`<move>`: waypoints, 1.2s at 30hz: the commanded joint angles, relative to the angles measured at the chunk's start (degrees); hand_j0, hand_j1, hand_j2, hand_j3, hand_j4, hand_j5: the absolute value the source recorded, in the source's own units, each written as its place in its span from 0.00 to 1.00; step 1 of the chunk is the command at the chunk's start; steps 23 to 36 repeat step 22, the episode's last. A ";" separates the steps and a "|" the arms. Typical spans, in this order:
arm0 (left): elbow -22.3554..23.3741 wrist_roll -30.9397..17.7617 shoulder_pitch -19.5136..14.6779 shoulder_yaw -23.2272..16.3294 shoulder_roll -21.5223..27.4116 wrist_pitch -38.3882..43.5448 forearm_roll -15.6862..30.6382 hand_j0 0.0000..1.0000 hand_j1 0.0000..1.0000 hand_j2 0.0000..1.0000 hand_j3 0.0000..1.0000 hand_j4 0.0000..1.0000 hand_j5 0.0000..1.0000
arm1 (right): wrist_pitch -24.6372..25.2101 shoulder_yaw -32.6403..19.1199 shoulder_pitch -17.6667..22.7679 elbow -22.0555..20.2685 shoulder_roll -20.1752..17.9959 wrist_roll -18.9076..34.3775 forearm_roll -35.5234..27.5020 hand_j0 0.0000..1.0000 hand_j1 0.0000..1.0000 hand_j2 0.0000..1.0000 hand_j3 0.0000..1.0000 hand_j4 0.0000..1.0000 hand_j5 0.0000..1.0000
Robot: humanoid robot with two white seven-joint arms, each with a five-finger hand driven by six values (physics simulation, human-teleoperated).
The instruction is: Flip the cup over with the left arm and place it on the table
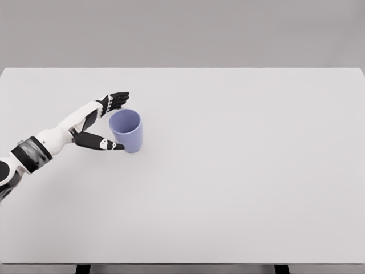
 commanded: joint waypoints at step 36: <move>-3.33 -0.01 0.44 6.71 14.68 0.75 0.42 1.00 1.00 1.00 1.00 1.00 1.00 | 0.00 0.00 0.00 0.00 0.00 0.01 -0.01 1.00 1.00 1.00 1.00 1.00 1.00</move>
